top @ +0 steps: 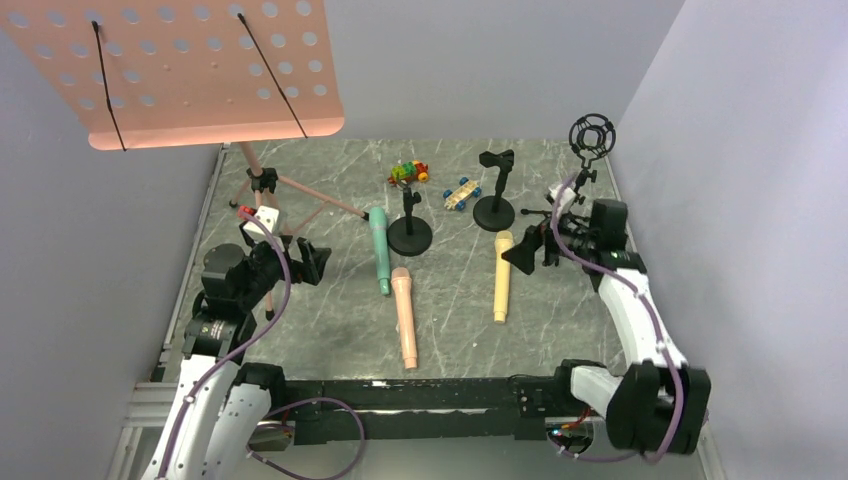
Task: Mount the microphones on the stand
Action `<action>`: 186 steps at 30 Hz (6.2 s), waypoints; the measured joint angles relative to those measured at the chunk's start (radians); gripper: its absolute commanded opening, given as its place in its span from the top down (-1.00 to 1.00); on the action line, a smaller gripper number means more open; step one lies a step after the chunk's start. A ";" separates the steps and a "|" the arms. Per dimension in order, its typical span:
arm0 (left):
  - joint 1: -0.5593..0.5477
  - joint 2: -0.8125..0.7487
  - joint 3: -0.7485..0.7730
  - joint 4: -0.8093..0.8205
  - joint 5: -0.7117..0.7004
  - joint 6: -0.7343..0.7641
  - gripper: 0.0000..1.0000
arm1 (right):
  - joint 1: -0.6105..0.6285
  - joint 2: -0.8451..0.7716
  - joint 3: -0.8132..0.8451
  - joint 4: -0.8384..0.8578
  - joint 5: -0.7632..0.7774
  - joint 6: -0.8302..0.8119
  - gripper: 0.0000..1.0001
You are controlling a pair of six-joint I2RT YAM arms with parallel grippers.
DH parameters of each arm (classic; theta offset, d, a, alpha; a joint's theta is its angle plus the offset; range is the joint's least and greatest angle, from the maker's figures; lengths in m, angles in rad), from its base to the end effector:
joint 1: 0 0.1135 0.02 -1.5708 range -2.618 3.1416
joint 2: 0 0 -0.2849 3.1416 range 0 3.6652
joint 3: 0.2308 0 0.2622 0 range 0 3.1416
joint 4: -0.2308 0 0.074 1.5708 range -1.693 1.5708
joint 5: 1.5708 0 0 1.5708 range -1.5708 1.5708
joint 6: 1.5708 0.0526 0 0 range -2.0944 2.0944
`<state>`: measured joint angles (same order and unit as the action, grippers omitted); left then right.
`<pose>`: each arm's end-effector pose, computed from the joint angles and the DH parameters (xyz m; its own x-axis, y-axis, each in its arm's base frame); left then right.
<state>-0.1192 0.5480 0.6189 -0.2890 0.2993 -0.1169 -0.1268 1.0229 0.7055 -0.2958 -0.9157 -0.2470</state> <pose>0.1456 -0.0331 0.3130 -0.2600 -0.0811 -0.9622 0.3717 0.9113 -0.1772 0.2231 0.0136 0.2730 -0.4151 -0.0972 -0.9046 -0.6886 0.6833 0.2426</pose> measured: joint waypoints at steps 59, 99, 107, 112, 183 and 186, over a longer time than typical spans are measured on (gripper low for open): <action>0.000 0.019 0.000 -0.003 0.037 0.001 -0.99 | 0.382 0.594 0.134 0.088 0.834 0.571 -0.16; -0.736 0.414 -0.244 0.787 -0.127 -0.734 -0.99 | 0.382 0.344 0.206 -0.335 -0.089 -0.285 0.59; -0.838 0.645 -0.169 0.985 -0.270 -0.735 -0.99 | 0.382 0.345 0.232 -0.459 -0.172 -0.432 0.57; -0.840 0.793 -0.144 1.110 -0.287 -0.743 -0.99 | 0.382 0.344 0.232 -0.484 -0.192 -0.471 0.57; -0.855 0.937 -0.019 1.155 -0.154 -0.748 -0.27 | 0.381 0.338 0.259 -0.576 -0.238 -0.581 0.51; -0.851 0.933 -0.030 1.162 -0.158 -0.761 -0.37 | 0.381 0.338 0.259 -0.579 -0.238 -0.584 0.51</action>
<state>-0.9703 1.4815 0.5892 0.8726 0.1413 -0.8776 0.2543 1.3613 0.9642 -0.8753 -1.1534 -0.8310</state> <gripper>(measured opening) 0.642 0.430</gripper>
